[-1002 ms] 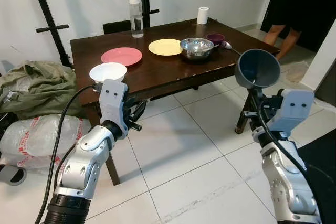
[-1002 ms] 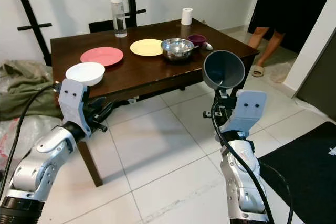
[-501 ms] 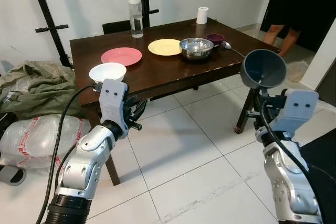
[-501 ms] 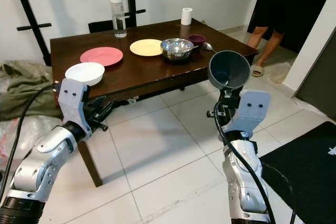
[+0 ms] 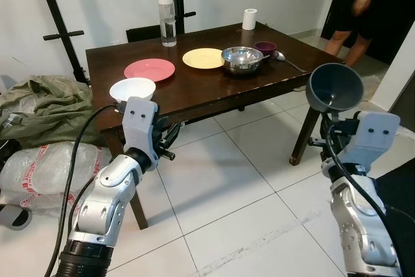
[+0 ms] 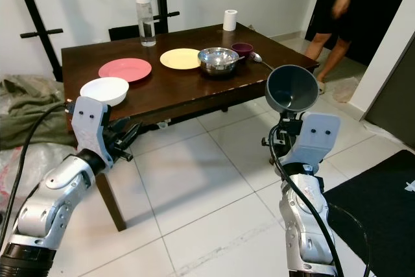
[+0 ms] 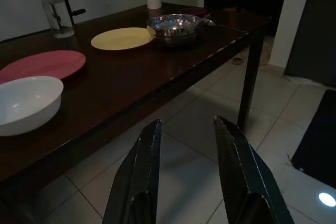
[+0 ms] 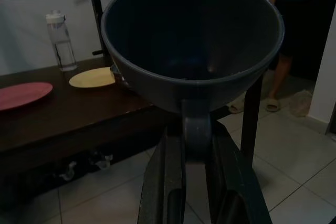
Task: Setting the table
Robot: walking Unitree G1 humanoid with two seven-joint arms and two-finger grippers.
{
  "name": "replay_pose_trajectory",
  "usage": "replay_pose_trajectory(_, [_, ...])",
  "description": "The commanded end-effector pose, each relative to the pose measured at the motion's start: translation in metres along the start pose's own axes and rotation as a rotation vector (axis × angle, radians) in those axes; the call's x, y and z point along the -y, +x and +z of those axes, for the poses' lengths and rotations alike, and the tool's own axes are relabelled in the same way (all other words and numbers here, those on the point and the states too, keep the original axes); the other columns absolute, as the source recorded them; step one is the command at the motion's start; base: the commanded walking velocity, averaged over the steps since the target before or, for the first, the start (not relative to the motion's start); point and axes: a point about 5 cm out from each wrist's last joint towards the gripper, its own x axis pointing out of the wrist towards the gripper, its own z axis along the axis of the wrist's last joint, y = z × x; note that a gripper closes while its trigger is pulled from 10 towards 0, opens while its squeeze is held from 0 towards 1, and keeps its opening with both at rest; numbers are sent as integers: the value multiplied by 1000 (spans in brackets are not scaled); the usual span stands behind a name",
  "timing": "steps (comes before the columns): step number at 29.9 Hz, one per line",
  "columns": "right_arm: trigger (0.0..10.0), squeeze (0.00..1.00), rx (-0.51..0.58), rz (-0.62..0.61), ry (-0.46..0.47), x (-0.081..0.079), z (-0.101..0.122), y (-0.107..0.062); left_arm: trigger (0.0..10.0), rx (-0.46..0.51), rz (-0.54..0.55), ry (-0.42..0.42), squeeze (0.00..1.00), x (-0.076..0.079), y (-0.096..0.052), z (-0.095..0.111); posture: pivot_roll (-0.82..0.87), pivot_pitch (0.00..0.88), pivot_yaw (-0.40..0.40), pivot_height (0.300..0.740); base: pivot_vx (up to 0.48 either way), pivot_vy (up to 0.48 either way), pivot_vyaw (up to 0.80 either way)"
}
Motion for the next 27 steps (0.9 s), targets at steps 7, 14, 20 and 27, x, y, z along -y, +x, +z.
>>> replay_pose_trajectory(7, [10000, 0, -186, 20, -58, 2, -45, -42, 10000, -169, 15, 31, 0, 1, -32, -58, -24, 39, 101, 740, 0, 0, 0])
replay_pose_trajectory(14, [10000, 0, -271, 12, -58, 7, -69, -67, 10000, -245, 49, 18, 0, 4, -52, -85, -18, 42, 94, 740, 0, 0, 0])
replay_pose_trajectory(20, [10000, 0, -311, 13, -61, 6, -78, -78, 10000, -287, 63, 27, 0, 5, -61, -99, -22, 48, 93, 740, 0, 0, 0])
replay_pose_trajectory(27, [10000, 0, -226, -2, -66, 11, -61, -61, 10000, -245, 70, 34, 0, 8, -55, -91, -26, 50, 94, 740, 0, 0, 0])
